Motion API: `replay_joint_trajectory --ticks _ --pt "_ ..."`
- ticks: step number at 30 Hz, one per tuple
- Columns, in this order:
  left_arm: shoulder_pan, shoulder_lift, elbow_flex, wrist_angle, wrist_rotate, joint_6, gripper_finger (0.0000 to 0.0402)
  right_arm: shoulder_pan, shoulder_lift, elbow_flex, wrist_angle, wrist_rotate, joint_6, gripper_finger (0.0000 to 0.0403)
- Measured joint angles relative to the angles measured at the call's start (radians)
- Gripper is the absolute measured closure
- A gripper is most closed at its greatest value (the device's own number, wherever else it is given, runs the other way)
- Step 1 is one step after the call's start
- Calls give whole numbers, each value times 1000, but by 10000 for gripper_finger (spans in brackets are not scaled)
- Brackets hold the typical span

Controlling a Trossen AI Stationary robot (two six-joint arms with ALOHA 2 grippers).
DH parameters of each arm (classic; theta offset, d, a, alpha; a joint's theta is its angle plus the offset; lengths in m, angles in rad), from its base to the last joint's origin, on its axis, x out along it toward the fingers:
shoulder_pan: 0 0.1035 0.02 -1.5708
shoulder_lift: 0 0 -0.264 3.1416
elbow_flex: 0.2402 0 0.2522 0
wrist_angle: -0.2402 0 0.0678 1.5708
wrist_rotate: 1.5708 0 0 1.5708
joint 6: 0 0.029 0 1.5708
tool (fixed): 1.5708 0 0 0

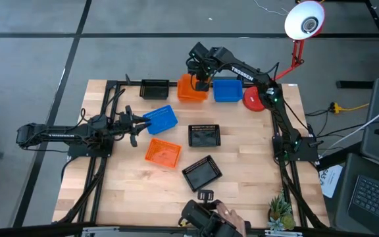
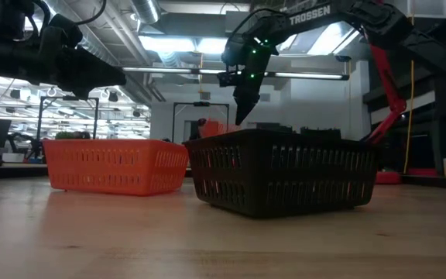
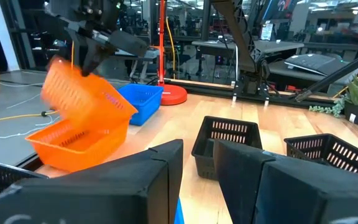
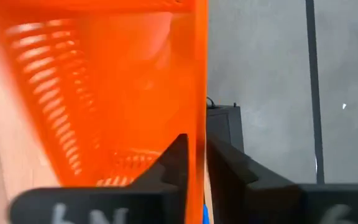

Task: Stack baskets by color
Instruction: Stack the right orange basket on top of the top orange basket, then stack the left blue basket on top of the top blue basket

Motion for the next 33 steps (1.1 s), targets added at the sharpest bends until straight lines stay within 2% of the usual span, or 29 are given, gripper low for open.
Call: replay_joint_trajectory --ticks 6,10,13,17,19,27,30,33 --pt "0 0 0 0 0 0 319 3 -1 0 22 2 -1 263" --pt "0 0 0 0 0 0 319 16 -1 0 -6 3 10 246" --pt "0 0 0 0 0 0 319 39 -1 0 -96 -55 85 248" --pt "0 0 0 -1 0 0 319 83 -1 0 -339 -254 169 262" --pt "0 0 0 -2 0 0 319 109 -1 0 -437 -316 184 270" --pt "0 0 0 -2 0 -6 319 242 -12 -21 -439 -347 339 294" --pt "0 0 0 -3 7 -32 319 298 -39 -89 -437 -347 360 295" --pt "0 0 0 1 16 -39 319 347 -116 -220 -437 -347 410 295"
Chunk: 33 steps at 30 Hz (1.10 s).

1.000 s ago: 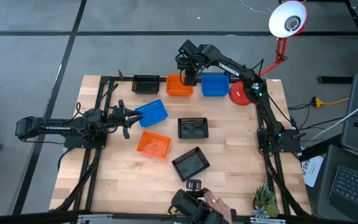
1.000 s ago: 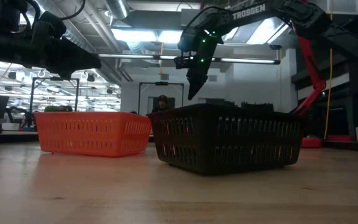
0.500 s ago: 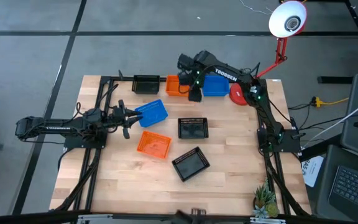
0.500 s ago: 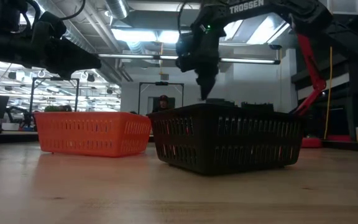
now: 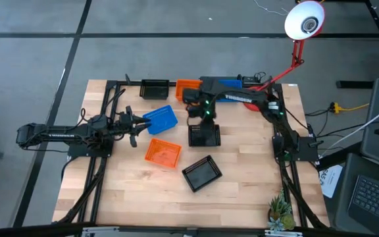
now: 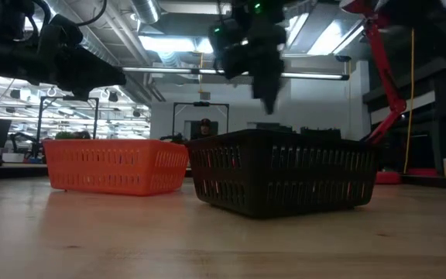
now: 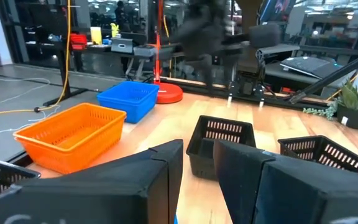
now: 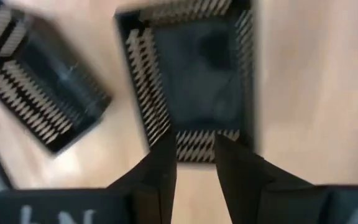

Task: Stack baskets by color
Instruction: Stack the left blue basket on top of the top blue basket

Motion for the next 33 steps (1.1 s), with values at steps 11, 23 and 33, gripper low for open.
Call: replay_joint_trajectory --ticks 11,23,33 --pt "0 44 161 -199 13 -51 319 144 -380 -513 32 2 190 295" --pt "15 624 815 -862 -119 -91 319 292 -716 -799 259 141 357 295" --pt "84 994 984 -1593 0 -317 319 378 -839 -998 445 140 460 295"
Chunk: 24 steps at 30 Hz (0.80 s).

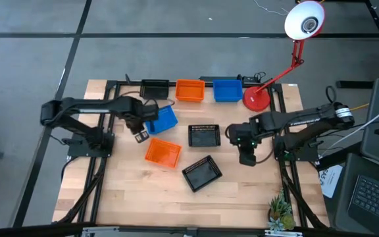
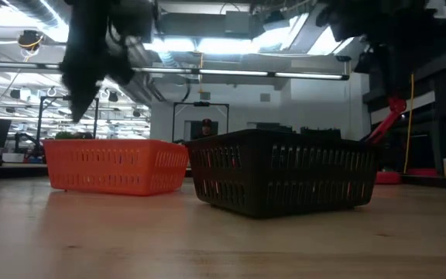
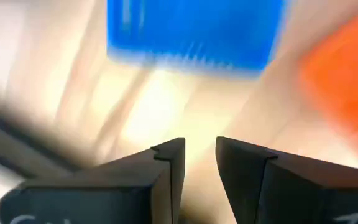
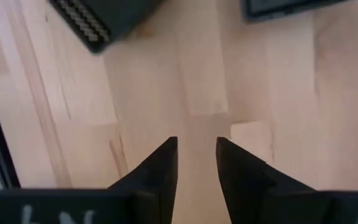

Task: Stack baskets by color
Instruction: Stack the left blue basket on top of the top blue basket

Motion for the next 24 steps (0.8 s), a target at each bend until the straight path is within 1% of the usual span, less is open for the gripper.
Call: replay_joint_trajectory --ticks 2,3,9,12,16,19,24 --pt "0 38 -22 -22 -56 -41 319 10 -2 -24 3 0 -1 295" --pt "1 58 -32 0 -83 -42 319 15 -2 -33 6 0 -1 295" --pt "0 209 -41 259 -236 73 319 36 -2 -59 16 0 3 295" --pt "-1 263 -42 378 -219 115 319 48 -2 -59 19 -4 3 295" --pt "-48 288 -42 525 -117 147 319 60 -2 -59 19 -6 3 295" --pt "-83 281 -42 520 -112 154 319 60 -2 -59 23 -7 2 295" --pt "-111 219 -40 497 -112 113 319 60 -2 -59 26 -7 1 295"
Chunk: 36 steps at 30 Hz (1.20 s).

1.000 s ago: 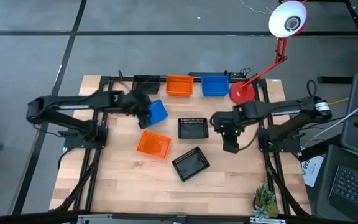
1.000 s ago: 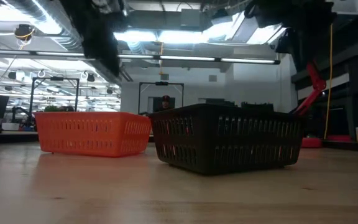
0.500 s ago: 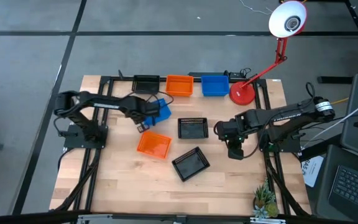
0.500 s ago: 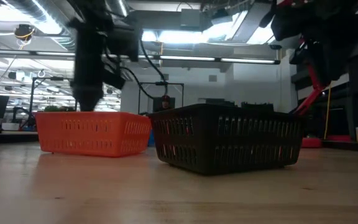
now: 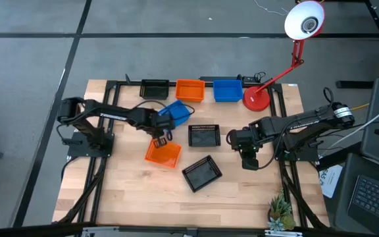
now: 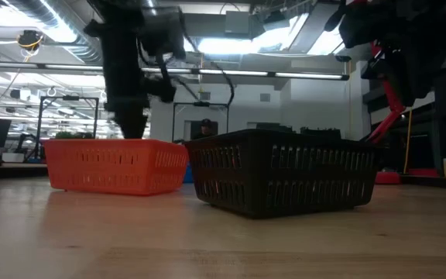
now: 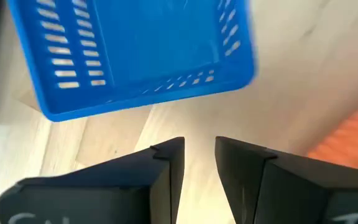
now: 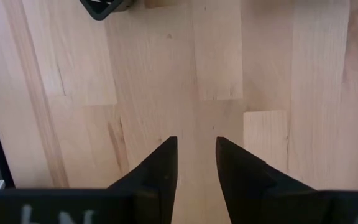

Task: Stack baskets by color
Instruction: Stack the left blue basket on top of the top blue basket

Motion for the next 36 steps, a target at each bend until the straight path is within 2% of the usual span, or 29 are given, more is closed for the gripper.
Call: replay_joint_trajectory --ticks 2,6,7,10,13,18,20,24,26,29,33,36 --pt "-13 -30 23 7 -12 0 319 0 0 0 1 0 0 295" --pt "-17 -57 88 22 -239 50 319 0 0 0 12 0 0 295" --pt "-1 -56 98 44 -263 79 319 0 0 0 15 0 0 295" --pt "64 -3 118 211 -215 143 319 0 0 0 22 0 1 295" --pt "129 104 151 281 -199 192 319 0 0 0 32 0 2 295" --pt "211 285 260 198 -191 173 319 0 0 0 29 -1 18 295" --pt "216 351 305 184 -151 161 319 0 0 0 29 0 21 295" --pt "185 449 438 210 55 139 319 0 0 1 30 -1 -10 295" --pt "147 477 510 264 105 165 319 0 1 1 31 -1 -27 295" --pt "88 500 625 300 108 233 319 0 1 1 33 -1 -28 295" --pt "27 513 754 236 97 289 319 0 1 1 34 0 -28 295" --pt "-10 509 810 79 -7 307 319 0 1 1 34 0 -21 295"
